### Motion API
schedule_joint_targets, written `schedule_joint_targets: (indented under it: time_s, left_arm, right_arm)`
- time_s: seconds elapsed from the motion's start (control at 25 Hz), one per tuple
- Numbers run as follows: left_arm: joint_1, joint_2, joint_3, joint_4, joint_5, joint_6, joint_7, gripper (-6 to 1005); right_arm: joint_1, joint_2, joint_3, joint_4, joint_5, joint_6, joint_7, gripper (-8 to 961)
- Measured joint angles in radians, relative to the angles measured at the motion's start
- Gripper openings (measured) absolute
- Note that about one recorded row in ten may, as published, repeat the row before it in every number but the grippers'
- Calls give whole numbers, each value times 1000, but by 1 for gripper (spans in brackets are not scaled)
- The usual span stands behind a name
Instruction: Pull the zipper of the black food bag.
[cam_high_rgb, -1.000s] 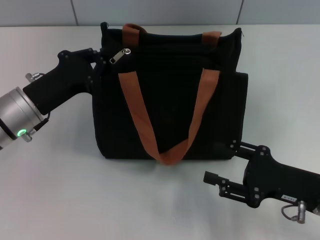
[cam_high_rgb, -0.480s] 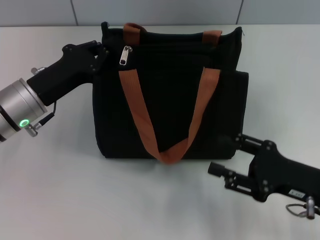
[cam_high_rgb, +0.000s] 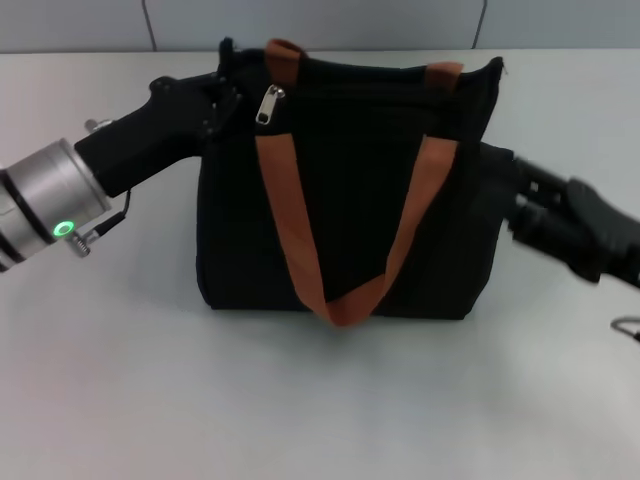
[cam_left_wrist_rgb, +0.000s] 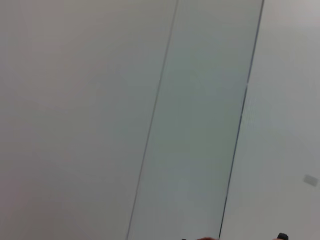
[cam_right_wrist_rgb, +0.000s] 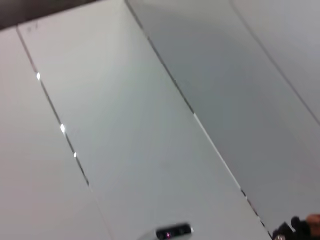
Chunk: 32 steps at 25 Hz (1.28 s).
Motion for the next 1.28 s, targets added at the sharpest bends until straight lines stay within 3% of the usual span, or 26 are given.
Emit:
schedule_joint_targets:
  time_s: [0.6,1.28]
  left_arm:
    - [-52,0,36,-6,-5,79,-39,24]
    - [-63,0,42,0,2,35,-34,26]
  right_arm:
    - [49,3,17,17,56,38,80,611]
    - [90,5,5,46,74,123,102,600]
